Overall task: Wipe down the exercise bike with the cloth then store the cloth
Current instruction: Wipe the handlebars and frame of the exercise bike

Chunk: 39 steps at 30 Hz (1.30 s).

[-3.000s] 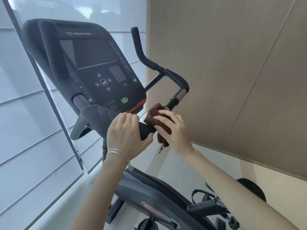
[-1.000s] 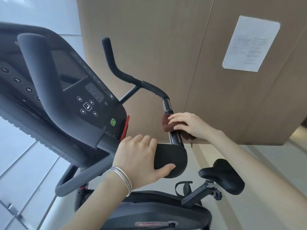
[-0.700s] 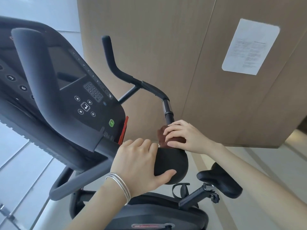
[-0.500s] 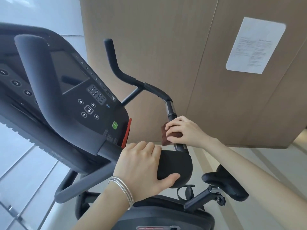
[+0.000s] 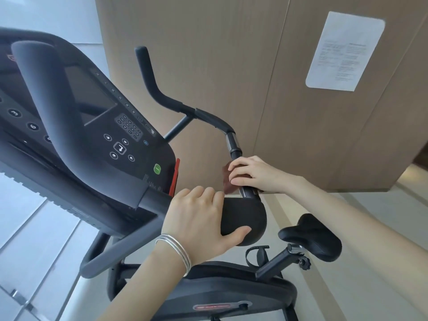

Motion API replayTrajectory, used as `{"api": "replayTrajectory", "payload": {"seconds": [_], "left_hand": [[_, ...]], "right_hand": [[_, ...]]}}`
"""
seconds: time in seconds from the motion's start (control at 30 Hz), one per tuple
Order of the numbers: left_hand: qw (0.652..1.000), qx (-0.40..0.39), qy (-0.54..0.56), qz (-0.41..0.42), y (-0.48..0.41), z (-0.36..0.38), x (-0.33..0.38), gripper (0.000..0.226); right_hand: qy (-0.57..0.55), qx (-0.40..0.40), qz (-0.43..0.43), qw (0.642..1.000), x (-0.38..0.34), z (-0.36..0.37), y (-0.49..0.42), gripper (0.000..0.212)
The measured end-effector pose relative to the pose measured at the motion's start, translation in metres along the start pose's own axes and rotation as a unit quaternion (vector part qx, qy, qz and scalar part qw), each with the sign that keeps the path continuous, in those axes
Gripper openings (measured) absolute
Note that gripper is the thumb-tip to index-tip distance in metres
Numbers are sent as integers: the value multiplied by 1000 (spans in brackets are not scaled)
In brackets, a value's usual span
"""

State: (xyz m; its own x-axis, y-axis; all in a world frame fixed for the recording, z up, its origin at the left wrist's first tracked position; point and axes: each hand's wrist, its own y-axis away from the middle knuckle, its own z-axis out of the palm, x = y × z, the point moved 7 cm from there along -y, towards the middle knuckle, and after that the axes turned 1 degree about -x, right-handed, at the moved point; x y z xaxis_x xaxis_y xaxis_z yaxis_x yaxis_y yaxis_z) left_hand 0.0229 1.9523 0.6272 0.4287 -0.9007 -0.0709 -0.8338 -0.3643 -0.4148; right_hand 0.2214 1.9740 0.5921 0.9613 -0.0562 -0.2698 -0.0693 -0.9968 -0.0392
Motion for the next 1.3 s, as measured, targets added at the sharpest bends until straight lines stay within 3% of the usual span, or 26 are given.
{"api": "replayTrajectory", "payload": {"seconds": [0.27,0.6,1.07,1.3], "left_hand": [[1000,8,-10,-11,3,-1,-1,83],[998,-19,-38,-51,-2,2,29,61],[995,-32,79,56,-127,74,336,54],[989,-44,94,105,-179,106,432,52]], "right_hand": [[-29,218,59,974,2,2,38,25],[-79,246,78,963,46,-5,164,23],[-102,294,161,936,260,-63,418,24],[-211,351,208,888,346,-83,488,29]]}}
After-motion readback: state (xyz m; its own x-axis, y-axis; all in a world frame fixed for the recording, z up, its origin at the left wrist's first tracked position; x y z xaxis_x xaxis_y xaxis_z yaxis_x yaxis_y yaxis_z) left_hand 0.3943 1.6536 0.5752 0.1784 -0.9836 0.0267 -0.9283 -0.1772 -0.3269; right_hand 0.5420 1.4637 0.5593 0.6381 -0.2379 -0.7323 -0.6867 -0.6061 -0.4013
